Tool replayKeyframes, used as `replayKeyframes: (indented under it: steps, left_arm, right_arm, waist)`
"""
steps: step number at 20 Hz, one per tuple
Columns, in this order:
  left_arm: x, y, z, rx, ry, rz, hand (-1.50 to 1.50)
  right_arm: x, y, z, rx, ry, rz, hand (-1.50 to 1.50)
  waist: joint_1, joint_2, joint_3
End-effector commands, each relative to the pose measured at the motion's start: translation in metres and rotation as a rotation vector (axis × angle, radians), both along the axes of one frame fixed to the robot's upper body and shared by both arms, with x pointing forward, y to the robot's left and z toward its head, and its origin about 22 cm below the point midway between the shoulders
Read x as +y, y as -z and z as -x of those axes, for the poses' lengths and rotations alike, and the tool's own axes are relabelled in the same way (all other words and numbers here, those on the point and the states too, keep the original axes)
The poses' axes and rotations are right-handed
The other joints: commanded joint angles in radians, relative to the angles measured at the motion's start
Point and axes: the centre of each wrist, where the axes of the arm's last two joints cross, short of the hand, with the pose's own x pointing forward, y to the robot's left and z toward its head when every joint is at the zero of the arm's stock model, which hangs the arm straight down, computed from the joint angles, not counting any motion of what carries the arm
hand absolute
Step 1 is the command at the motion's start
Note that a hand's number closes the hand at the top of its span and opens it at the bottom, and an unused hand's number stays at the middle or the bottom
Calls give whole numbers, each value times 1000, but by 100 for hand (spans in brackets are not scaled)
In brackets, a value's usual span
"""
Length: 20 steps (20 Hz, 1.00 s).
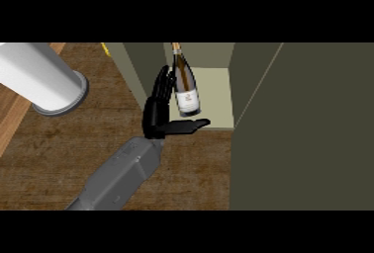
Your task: Pick up the wine, place it into the cabinet and close the cabinet
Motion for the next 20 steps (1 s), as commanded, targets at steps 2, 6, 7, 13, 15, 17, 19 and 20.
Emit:
replayKeyframes:
  steps: [2,6,7,13,15,17,19,20]
  left_arm:
    - [20,-9,44,-6,114,-11,-150]
    - [28,-40,74,-29,109,-9,-150]
    - [16,-52,84,-29,127,19,-150]
    - [36,-81,138,-37,117,19,-150]
    - [41,-77,150,-40,125,26,-150]
    - [46,-89,167,-52,115,40,-150]
    - [61,-110,157,-73,96,12,-150]
    - [69,-102,166,-59,89,27,-150]
  right_arm:
    - [-9,-7,17,16,6,8,-150]
    - [6,-4,-6,-11,-2,-10,-150]
    - [14,-5,-9,-10,-8,1,-150]
    - [7,-8,-3,-24,-3,-2,-150]
    - [-1,-17,7,-29,-36,38,-150]
    - [5,-10,-4,-19,-57,71,150]
    - [0,-10,-3,5,-116,119,150]
    - [0,-18,19,-27,-109,150,150]
  waist:
    - [3,-7,3]
    - [-2,2,3]
    - [0,1,3]
    - [-13,4,3]
    - [-19,5,3]
    - [-14,5,3]
    - [-16,5,3]
    - [-21,4,3]
